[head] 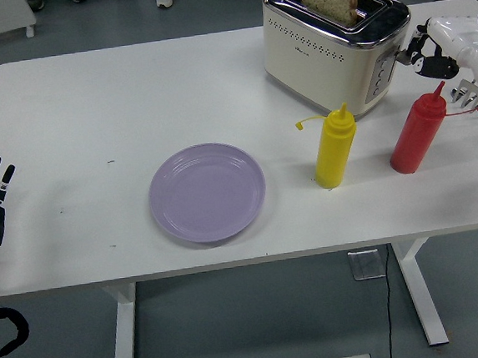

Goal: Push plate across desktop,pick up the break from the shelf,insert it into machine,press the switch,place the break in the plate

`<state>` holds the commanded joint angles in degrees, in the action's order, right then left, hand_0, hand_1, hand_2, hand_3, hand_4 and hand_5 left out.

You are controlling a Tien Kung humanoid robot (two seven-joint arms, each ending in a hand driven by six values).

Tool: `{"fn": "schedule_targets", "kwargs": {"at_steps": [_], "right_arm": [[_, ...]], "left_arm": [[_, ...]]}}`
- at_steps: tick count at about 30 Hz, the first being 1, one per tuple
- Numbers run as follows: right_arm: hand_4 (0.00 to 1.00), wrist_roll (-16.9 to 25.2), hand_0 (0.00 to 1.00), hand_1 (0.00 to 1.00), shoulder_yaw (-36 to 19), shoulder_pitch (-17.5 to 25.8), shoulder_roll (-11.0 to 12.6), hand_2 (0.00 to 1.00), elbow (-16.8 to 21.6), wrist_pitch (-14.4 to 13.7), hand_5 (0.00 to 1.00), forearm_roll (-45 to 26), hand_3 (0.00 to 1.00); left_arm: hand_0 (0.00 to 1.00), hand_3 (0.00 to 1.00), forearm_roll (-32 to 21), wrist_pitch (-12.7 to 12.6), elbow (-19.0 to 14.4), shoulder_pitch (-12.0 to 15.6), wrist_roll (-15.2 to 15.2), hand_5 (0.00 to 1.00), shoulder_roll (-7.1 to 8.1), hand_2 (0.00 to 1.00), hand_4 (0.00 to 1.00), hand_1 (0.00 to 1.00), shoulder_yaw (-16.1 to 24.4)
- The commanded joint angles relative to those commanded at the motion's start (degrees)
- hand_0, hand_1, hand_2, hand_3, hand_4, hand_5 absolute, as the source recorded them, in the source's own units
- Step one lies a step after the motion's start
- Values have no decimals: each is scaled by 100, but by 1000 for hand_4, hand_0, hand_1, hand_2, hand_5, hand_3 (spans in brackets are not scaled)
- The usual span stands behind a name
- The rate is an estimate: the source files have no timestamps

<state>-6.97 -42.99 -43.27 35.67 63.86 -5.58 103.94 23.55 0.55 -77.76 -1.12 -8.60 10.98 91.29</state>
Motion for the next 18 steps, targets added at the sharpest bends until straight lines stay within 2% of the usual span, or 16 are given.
{"fn": "schedule_targets", "kwargs": {"at_steps": [18], "right_arm": [[150, -22, 247, 369, 275, -41, -201, 583, -93, 33, 374, -73, 533]], "left_arm": [[814, 852, 2, -7, 20, 12, 3, 998, -4, 920, 643, 859, -29]]}}
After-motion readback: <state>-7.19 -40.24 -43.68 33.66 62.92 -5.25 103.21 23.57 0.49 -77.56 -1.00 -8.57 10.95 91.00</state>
